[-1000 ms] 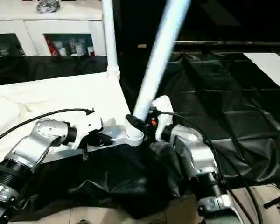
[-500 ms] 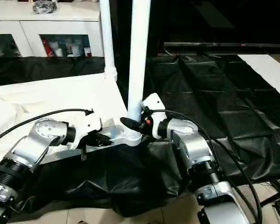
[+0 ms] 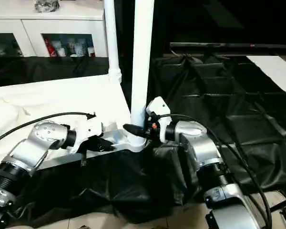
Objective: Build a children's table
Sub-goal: Insert table leg to table base
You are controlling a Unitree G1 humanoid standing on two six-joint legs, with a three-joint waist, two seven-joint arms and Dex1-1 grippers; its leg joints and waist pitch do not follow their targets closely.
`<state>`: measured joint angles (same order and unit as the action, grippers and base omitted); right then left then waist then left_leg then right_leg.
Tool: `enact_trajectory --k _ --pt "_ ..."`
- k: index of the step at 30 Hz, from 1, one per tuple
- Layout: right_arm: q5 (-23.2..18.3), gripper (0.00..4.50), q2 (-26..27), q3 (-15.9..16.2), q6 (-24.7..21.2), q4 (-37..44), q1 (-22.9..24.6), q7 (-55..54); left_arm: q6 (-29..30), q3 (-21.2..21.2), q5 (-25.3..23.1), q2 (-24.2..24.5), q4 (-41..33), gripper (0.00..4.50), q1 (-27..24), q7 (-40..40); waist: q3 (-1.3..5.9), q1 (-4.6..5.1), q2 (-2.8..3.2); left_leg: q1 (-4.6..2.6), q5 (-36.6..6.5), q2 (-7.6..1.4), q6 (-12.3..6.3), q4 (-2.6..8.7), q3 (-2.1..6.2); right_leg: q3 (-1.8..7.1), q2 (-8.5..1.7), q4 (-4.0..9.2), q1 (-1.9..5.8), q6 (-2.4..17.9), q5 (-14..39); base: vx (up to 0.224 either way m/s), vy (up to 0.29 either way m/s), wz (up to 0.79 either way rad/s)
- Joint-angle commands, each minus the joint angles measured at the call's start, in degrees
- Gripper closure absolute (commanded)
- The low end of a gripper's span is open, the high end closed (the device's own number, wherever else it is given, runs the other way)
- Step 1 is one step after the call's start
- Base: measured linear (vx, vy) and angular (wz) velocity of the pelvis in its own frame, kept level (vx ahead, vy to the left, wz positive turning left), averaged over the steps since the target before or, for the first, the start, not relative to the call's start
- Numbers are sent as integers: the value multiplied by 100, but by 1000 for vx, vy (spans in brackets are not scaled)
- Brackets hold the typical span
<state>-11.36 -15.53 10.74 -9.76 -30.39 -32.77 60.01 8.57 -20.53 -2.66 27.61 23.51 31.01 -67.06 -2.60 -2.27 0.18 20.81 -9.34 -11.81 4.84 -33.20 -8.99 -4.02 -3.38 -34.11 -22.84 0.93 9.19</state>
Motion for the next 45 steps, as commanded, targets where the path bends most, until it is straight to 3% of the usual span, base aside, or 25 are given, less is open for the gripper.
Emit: enact_trajectory --k 1,9,15,16,20,24,26,28,31,32,33,34,35,36,37,38,39,40,41,42,43,44,45 --pt "279 262 22 525 -191 -687 223 323 -189 -151 -17 30 -148 450 164 -223 318 -24 72 -44 -2031 -105 -55 403 5 241 -401 472 232 1060 2155 0 0 0" --pt "462 262 -48 659 25 -923 80 735 -287 -157 -6 106 -219 450 132 -382 287 -27 47 -97 -2311 -112 -27 416 16 239 -408 518 199 920 2722 0 0 0" --pt "532 262 -1 599 236 -1132 6 634 -245 -55 -24 82 -190 450 134 -163 289 -36 49 -101 -2295 -120 -18 422 17 241 -409 508 191 952 2668 0 0 0" --pt "525 262 9 580 251 -1147 4 610 -230 -42 -32 72 -182 450 139 -126 284 -28 26 -101 -2321 -116 -22 421 13 237 -401 516 186 938 2711 0 0 0" --pt "522 263 155 363 307 -1230 22 28 48 151 27 -65 -196 450 178 205 257 -20 35 -138 -2477 -102 25 417 23 227 -416 571 143 762 3210 0 0 0" --pt "582 263 323 149 276 -1470 -35 -664 395 321 128 -186 -278 450 224 429 236 50 29 -151 -2721 -55 69 395 60 151 -415 668 111 478 3858 0 0 0" --pt "602 263 501 -23 145 -1764 -173 -1335 659 407 174 -285 -360 450 283 594 223 96 56 -169 -2916 -43 103 386 92 89 -422 721 87 355 4129 0 0 0" --pt "567 263 664 -173 76 -2004 -314 -1848 864 471 183 -390 -395 450 349 779 213 141 65 -149 -3048 -47 133 408 125 29 -415 738 120 289 4162 -20 17 -10" --pt "537 263 998 -349 87 -2330 -580 -2667 1339 539 35 -642 -338 450 519 1316 231 289 172 -111 -3609 -127 151 514 250 -150 -435 733 270 379 3455 -26 26 -14" --pt "493 263 1144 -447 61 -2454 -691 -2989 1608 556 -61 -779 -280 450 587 1611 218 298 176 -123 -3685 -135 147 526 248 -161 -431 737 264 417 3358 0 0 0" --pt "452 263 1252 -529 31 -2544 -774 -3234 1795 573 -129 -893 -222 450 640 1841 172 351 170 -222 -3991 -132 151 513 242 -272 -430 790 211 409 3427 0 0 0" --pt "420 263 1362 -602 -22 -2638 -861 -3501 1923 593 -187 -1021 -155 450 687 2068 169 361 147 -275 -4056 -113 137 483 228 -303 -436 842 176 367 3538 0 0 0" --pt "411 263 1445 -636 -45 -2687 -914 -3676 2000 608 -223 -1119 -109 450 711 2233 153 384 163 -313 -4118 -104 130 464 223 -335 -440 864 155 338 3622 0 0 0" --pt "417 263 1463 -640 -46 -2701 -926 -3713 2017 609 -233 -1138 -100 450 716 2270 143 424 179 -342 -4164 -96 106 445 225 -430 -446 929 184 246 3705 0 0 0" --pt "462 263 1587 -676 -65 -2810 -1021 -4008 2097 606 -308 -1268 -27 450 756 2524 140 444 189 -232 -4245 -145 73 519 252 -468 -442 852 310 175 3555 0 0 0" --pt "460 263 1610 -688 -70 -2829 -1038 -4051 2102 600 -322 -1287 -16 450 763 2557 130 434 212 -175 -4381 -200 94 587 278 -466 -455 763 375 166 3441 0 0 0" --pt "450 263 1706 -736 -81 -2916 -1109 -4215 2148 573 -369 -1354 -4 450 779 2677 111 362 267 -108 -4746 -301 160 756 281 -335 -424 499 431 276 3045 0 0 0" --pt "464 263 1753 -732 -85 -2953 -1140 -4278 2178 554 -381 -1382 -28 450 777 2703 105 325 224 -168 -4913 -287 216 803 233 -252 -407 441 343 399 3009 0 0 0" --pt "476 263 1796 -722 -76 -2977 -1160 -4309 2209 541 -387 -1398 -57 450 773 2715 82 357 106 -468 -4553 -53 184 458 132 -351 -470 917 2 223 4051 0 0 0" --pt "488 263 1856 -707 -77 -3020 -1189 -4326 2264 537 -389 -1414 -96 450 767 2736 35 417 67 -626 -4247 83 125 214 90 -580 -479 1190 -168 -10 4741 36 -53 -1" --pt "506 263 1885 -694 -81 -3046 -1204 -4338 2296 542 -388 -1424 -112 450 767 2752 42 535 256 -440 -3670 26 20 113 127 -1059 -506 1324 200 -535 4871 30 7 -21" --pt "532 263 1903 -693 -64 -3087 -1225 -4362 2335 543 -393 -1431 -124 450 770 2776 42 535 256 -440 -3670 26 20 113 127 -1059 -506 1324 200 -535 4871 30 7 -21" --pt "534 263 1905 -691 -64 -3090 -1226 -4361 2338 542 -394 -1431 -124 450 771 2778 -10 203 454 567 -5061 -466 188 1054 281 -532 -382 -716 1080 56 2510 31 52 -19"
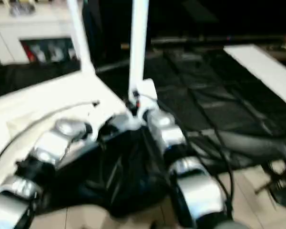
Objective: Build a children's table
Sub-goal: Insert table leg to table base
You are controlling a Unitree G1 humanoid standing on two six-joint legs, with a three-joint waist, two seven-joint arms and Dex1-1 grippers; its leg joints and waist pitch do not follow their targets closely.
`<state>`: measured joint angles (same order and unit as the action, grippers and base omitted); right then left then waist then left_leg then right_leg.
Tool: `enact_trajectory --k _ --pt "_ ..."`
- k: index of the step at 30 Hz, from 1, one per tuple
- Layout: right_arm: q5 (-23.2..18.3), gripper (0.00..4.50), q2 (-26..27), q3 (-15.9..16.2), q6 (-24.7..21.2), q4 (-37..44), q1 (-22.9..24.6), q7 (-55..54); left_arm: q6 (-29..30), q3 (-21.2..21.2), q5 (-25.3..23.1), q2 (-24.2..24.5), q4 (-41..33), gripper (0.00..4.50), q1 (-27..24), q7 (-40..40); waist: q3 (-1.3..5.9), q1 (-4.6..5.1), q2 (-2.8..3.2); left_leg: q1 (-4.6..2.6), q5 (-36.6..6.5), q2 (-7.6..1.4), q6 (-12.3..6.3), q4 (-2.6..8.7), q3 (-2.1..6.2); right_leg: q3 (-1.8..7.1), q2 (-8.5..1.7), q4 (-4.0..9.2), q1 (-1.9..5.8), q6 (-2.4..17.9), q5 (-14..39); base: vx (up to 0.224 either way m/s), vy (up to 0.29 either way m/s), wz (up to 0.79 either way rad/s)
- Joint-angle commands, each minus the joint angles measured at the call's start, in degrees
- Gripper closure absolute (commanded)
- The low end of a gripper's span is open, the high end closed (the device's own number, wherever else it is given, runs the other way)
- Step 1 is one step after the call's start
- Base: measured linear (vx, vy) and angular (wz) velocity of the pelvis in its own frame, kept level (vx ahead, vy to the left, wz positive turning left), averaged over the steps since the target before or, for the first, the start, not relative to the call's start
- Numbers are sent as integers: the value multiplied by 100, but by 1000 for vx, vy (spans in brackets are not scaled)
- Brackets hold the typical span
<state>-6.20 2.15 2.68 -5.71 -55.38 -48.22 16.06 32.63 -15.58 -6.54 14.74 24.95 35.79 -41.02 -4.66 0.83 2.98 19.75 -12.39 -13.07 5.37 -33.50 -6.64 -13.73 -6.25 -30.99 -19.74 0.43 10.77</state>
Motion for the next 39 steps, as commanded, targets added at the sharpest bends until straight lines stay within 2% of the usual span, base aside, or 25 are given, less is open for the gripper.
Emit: enact_trajectory --k 1,2,3,4,5,6,7,8,9,10,12,13,16,18,20,23,24,28,30,39 --pt "62 263 172 139 -467 -644 297 59 -31 42 -20 -131 -269 450 302 213 305 -359 173 254 -4763 -155 95 1142 -299 587 122 -848 314 357 1043 99 -77 -5" --pt "67 263 176 140 -466 -652 293 58 -26 42 -20 -130 -269 450 303 220 392 -250 -356 -300 -3471 64 134 529 -75 1032 -339 -57 -97 216 3316 99 -77 -5" --pt "89 263 186 159 -460 -671 285 65 -26 50 -13 -118 -262 450 310 225 256 -318 -282 -414 -2696 246 177 84 -142 994 -625 437 -400 244 4895 94 -133 -9" --pt "98 263 190 157 -457 -681 280 66 -25 52 -11 -116 -260 450 312 228 378 -361 -384 -213 -1699 252 5 -63 -148 1129 -739 444 -248 135 5280 75 -62 -28" --pt "148 263 214 140 -436 -736 256 65 -19 61 -2 -105 -252 450 321 241 499 -542 -240 245 -182 62 -54 351 -56 1119 -523 121 153 285 3404 75 -62 -28" --pt "188 263 216 155 -415 -754 246 85 -33 63 3 -93 -244 450 325 233 533 -515 -248 254 148 57 -56 369 -70 1085 -387 24 123 407 2411 109 -36 -22" --pt "232 263 217 195 -394 -758 242 153 -53 65 6 -80 -236 450 327 224 545 -481 -149 197 221 44 -23 385 -70 1054 -253 -106 77 789 1076 58 -6 -6" --pt "261 263 217 220 -377 -759 239 177 -58 66 8 -75 -236 450 326 219 531 -458 -128 208 -9 56 -11 393 -93 1059 -215 -106 60 934 745 58 -6 -6" --pt "344 263 218 278 -326 -761 230 213 -88 66 12 -49 -233 450 325 197 550 -421 -127 166 -295 56 68 390 -117 1058 -166 -142 76 1158 355 0 0 0" --pt "362 263 224 277 -320 -765 226 205 -104 63 14 -37 -234 450 324 188 567 -406 -142 150 -416 61 22 398 -129 1055 -172 -134 113 1282 195 0 0 0" --pt "370 263 231 263 -327 -782 207 185 -117 62 18 -21 -243 450 320 174 560 -400 -139 149 -496 57 -31 419 -135 1045 -172 -114 126 1320 239 0 0 0" --pt "384 263 233 270 -321 -796 192 200 -135 59 25 -7 -254 450 313 156 530 -391 -149 140 -777 50 -41 440 -151 1059 -185 -66 117 1297 633 0 0 0" --pt "422 263 240 278 -301 -816 171 253 -156 63 34 16 -259 450 308 141 508 -389 -163 123 -1082 45 -20 461 -170 1082 -204 7 94 1148 1301 0 0 0" --pt "398 263 252 234 -304 -826 158 327 -185 71 53 36 -258 450 305 120 508 -394 -166 121 -1083 42 -19 461 -174 1093 -208 18 85 1111 1388 0 0 0" --pt "356 207 257 168 -324 -818 146 433 -261 70 78 53 -258 450 301 84 510 -399 -184 130 -997 40 -39 465 -183 1101 -201 12 88 1083 1344 0 0 0" --pt "349 207 255 151 -313 -811 121 505 -310 53 100 74 -286 450 280 31 515 -396 -182 124 -869 40 -87 456 -200 1112 -198 0 79 1146 1154 0 0 0" --pt "345 179 257 145 -308 -808 108 524 -327 45 110 83 -306 450 265 0 519 -406 -177 120 -835 34 -75 455 -203 1113 -201 -4 73 1161 1128 0 0 0" --pt "357 160 240 112 -229 -793 48 554 -479 -27 141 121 -395 450 196 -156 525 -393 -181 122 -785 30 -94 450 -212 1123 -193 -22 81 1207 967 0 0 0" --pt "365 128 233 108 -198 -789 34 568 -499 -36 148 130 -408 450 187 -182 531 -400 -193 122 -672 31 -116 441 -221 1126 -189 -39 88 1247 784 0 0 0" --pt "464 53 138 62 14 -754 -59 649 -600 -65 176 219 -451 450 144 -331 518 -400 -182 106 -737 18 -104 447 -228 1140 -192 -31 71 1267 875 0 0 0"
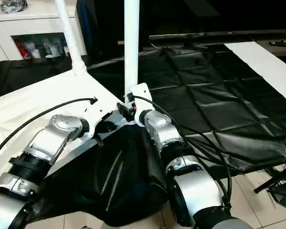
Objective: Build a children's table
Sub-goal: Insert table leg to table base
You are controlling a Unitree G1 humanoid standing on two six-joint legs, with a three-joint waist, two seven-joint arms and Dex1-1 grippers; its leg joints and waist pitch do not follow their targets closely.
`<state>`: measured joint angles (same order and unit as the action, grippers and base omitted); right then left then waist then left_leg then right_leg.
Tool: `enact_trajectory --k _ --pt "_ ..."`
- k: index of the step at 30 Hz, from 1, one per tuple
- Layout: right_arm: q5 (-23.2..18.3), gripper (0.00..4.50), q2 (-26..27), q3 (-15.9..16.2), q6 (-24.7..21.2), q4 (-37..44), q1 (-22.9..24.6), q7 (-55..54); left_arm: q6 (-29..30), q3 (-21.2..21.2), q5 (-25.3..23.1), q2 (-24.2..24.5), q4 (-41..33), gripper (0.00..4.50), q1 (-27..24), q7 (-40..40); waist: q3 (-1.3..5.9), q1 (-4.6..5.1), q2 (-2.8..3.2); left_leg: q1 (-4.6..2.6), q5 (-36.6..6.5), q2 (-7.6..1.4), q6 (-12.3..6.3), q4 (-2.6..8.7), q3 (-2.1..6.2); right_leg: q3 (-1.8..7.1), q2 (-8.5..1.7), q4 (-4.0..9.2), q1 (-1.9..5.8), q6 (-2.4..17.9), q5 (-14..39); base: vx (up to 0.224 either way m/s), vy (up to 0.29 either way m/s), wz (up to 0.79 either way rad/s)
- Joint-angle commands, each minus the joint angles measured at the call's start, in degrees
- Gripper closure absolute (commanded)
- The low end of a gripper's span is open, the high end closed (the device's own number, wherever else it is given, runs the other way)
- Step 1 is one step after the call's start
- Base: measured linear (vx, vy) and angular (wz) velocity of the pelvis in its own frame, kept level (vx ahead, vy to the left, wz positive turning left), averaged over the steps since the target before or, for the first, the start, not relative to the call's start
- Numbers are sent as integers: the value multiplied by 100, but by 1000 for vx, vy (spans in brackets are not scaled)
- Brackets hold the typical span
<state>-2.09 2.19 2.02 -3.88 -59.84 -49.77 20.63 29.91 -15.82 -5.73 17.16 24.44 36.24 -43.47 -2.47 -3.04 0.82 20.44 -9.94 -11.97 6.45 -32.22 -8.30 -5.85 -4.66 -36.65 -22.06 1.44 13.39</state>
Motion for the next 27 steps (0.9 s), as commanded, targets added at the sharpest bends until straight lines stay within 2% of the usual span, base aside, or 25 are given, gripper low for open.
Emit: enact_trajectory --k 1,5,7,10,12,13,15,21,27 --pt "58 53 111 133 -133 -277 92 229 -352 -44 92 -9 -401 450 89 -108 307 -13 39 39 -943 -92 -208 317 -58 352 -350 522 312 1179 535 0 0 0" --pt "80 53 28 184 -63 -152 126 451 -534 -80 94 57 -412 450 35 -218 344 -21 33 53 -608 -97 -294 280 -61 354 -344 453 337 1296 -66 0 0 0" --pt "97 53 3 210 -54 -113 143 510 -584 -95 106 87 -429 450 11 -280 376 -29 33 77 -241 -82 -410 237 -59 348 -329 389 350 1394 -678 0 0 0" --pt "140 53 -69 282 -39 29 195 729 -678 -107 125 193 -454 450 -51 -417 389 -27 29 87 -95 -64 -528 204 -63 348 -317 354 353 1481 -1123 0 0 0" --pt "136 53 -102 286 -47 89 208 804 -736 -114 126 248 -460 450 -78 -477 375 -25 28 85 -232 -73 -558 211 -68 349 -327 368 348 1502 -1039 0 0 0" --pt "141 53 -131 300 -35 146 219 871 -784 -115 139 285 -478 450 -107 -537 365 -21 58 77 -359 -78 -529 219 -69 348 -326 391 340 1498 -857 0 0 0" --pt "148 53 -166 315 -30 211 235 946 -829 -119 149 319 -485 450 -133 -588 369 -24 60 68 -422 -89 -474 222 -68 351 -326 386 345 1498 -751 0 0 0" --pt "200 53 -400 434 -45 644 392 1303 -1034 -147 177 484 -465 450 -223 -803 369 -36 62 66 -449 -90 -405 219 -70 351 -306 375 345 1490 -772 0 0 0" --pt "225 53 -802 646 -95 1367 737 1871 -1329 -125 311 646 -442 450 -325 -1214 380 -79 50 62 -344 -82 -493 197 -75 355 -297 363 354 1465 -987 0 0 0"
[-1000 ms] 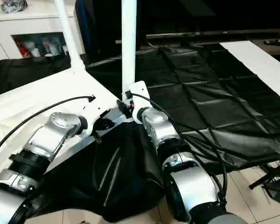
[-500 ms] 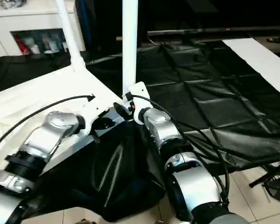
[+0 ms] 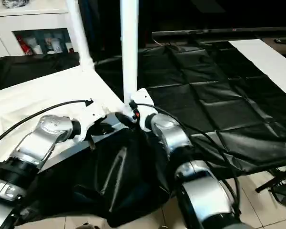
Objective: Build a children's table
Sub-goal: Insert table leg to table base
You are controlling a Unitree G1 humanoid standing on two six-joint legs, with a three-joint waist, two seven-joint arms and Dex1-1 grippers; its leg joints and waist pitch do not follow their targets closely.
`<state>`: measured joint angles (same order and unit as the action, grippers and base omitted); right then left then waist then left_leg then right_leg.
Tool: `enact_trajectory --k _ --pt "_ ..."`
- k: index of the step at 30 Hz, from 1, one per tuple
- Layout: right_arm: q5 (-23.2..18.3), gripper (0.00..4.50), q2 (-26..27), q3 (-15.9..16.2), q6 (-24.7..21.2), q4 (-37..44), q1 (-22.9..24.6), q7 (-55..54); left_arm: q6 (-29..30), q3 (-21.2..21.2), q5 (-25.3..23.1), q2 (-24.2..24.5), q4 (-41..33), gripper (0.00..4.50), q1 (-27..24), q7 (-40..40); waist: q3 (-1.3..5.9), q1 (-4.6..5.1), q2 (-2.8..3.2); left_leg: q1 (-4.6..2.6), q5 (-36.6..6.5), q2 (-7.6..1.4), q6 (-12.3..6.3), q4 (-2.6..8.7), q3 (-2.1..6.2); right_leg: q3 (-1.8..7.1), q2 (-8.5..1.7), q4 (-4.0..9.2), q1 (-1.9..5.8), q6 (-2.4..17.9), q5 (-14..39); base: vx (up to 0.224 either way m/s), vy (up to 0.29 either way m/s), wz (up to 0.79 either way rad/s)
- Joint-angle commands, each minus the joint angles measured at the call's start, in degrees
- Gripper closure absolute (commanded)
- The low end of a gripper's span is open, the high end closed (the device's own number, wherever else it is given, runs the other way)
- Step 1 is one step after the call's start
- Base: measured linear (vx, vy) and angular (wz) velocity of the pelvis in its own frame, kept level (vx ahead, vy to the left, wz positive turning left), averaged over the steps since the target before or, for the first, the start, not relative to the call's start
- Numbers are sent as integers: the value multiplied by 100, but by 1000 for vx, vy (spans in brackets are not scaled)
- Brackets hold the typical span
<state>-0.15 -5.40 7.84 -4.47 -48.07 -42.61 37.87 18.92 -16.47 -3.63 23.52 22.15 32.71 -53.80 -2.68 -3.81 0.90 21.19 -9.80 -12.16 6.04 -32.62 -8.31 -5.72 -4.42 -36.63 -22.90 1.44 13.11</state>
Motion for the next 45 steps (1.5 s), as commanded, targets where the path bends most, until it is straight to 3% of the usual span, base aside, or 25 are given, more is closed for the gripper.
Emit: enact_trajectory --k 1,3,11,16,29,42,45 --pt "56 53 -259 200 -43 563 218 467 -493 -87 172 108 -240 450 -35 -431 400 -5 89 -7 -354 -59 -452 235 -63 337 -319 358 438 1461 -969 0 0 0" --pt "52 53 -347 249 -58 714 303 607 -578 -106 191 154 -263 450 -68 -528 396 -14 53 -12 -430 -62 -445 238 -69 339 -310 372 442 1424 -926 0 0 0" --pt "-160 53 -833 398 -326 1681 771 1416 -870 -179 298 406 -345 450 -203 -1057 392 -112 60 -32 -579 -82 -332 243 -72 349 -316 385 418 1342 -523 0 0 0" --pt "-231 53 -930 447 -459 1980 906 1666 -989 -179 313 478 -296 450 -199 -1199 393 -108 57 -19 -631 -70 -289 243 -67 350 -313 390 428 1321 -466 0 0 0" --pt "-266 164 -929 516 -648 2098 992 1801 -1077 -199 260 502 -186 450 -172 -1258 392 -116 42 -22 -607 -68 -288 229 -74 353 -317 384 412 1339 -410 0 0 0" --pt "-336 178 -822 460 -656 1985 1017 1770 -1071 -176 268 527 -189 450 -196 -1295 399 -121 30 -13 -583 -63 -277 218 -72 353 -319 373 415 1313 -376 0 0 0" --pt "-394 178 -661 302 -763 1815 985 1452 -828 -82 337 420 -224 450 -173 -1139 398 -114 37 -20 -584 -69 -262 225 -69 353 -325 371 402 1331 -345 0 0 0"
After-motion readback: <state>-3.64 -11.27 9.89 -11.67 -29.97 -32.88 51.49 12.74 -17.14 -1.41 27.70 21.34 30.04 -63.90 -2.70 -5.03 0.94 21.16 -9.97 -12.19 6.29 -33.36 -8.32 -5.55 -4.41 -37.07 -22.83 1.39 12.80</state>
